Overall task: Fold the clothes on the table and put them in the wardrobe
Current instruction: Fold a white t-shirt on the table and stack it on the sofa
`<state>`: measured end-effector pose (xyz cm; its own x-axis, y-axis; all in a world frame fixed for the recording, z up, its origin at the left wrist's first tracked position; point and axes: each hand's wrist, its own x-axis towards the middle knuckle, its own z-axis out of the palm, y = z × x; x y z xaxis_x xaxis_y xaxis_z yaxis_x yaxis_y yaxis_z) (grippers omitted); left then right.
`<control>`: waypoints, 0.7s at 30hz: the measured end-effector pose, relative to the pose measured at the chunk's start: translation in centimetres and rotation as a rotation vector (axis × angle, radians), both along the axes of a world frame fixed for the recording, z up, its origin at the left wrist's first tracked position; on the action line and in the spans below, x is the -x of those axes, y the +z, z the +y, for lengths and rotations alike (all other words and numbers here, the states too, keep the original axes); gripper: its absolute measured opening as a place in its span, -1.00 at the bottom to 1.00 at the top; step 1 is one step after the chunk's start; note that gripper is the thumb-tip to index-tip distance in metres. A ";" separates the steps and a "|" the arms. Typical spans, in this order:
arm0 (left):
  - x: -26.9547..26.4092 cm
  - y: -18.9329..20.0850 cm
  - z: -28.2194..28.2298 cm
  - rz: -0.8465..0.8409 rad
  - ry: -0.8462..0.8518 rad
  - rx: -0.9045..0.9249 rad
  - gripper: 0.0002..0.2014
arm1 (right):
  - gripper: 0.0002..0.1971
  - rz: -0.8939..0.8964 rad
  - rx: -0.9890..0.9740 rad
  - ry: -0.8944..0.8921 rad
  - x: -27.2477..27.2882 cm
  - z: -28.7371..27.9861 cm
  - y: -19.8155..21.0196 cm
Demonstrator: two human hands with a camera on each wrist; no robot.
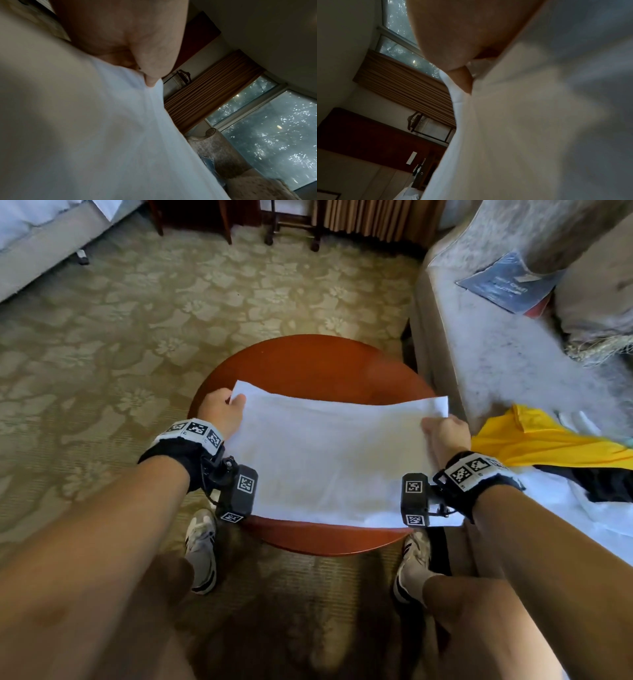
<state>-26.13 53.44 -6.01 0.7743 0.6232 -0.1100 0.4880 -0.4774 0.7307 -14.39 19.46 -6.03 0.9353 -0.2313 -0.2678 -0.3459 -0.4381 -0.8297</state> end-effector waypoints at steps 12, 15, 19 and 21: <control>-0.4 1.4 0.1 0.083 0.070 -0.013 -0.65 | -0.71 -0.019 0.155 0.059 1.0 0.0 0.5; 0.7 2.3 -0.2 0.193 0.096 0.101 -0.66 | -0.47 -0.024 0.204 0.021 1.6 -0.3 1.4; 3.1 3.5 -2.0 0.381 0.039 0.074 -0.69 | -0.44 -0.050 0.348 0.008 3.8 0.0 2.3; 4.1 3.9 -3.1 0.466 -0.010 0.034 -0.63 | -0.43 0.065 0.423 0.069 5.0 0.1 2.4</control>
